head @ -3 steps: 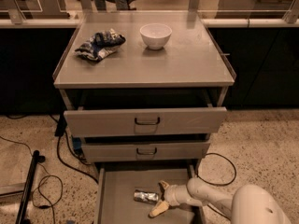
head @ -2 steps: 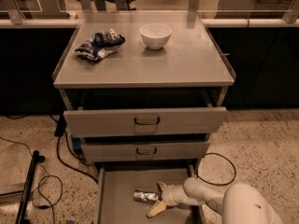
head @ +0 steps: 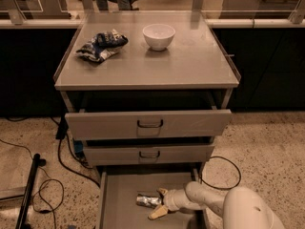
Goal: Pick redbull can from bottom drawer and place on counter
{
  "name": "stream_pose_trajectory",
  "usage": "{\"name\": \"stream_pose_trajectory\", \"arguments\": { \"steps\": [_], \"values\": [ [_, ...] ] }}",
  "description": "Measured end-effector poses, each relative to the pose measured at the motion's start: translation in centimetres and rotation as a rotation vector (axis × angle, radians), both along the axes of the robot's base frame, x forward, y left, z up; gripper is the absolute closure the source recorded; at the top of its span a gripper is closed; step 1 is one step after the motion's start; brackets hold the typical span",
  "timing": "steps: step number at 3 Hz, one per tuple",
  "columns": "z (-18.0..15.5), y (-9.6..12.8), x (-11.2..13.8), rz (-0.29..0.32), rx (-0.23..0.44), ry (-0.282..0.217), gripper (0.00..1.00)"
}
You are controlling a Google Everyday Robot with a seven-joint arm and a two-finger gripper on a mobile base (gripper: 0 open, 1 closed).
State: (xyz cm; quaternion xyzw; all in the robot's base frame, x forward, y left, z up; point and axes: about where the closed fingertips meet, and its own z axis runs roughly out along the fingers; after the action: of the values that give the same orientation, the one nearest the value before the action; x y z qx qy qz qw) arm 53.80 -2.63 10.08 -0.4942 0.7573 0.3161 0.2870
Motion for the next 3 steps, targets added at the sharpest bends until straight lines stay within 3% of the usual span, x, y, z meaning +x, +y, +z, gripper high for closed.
{"name": "stream_pose_trajectory", "arguments": {
  "steps": [3],
  "values": [
    [0.0, 0.01, -0.01, 0.0, 0.0, 0.0, 0.87]
  ]
}}
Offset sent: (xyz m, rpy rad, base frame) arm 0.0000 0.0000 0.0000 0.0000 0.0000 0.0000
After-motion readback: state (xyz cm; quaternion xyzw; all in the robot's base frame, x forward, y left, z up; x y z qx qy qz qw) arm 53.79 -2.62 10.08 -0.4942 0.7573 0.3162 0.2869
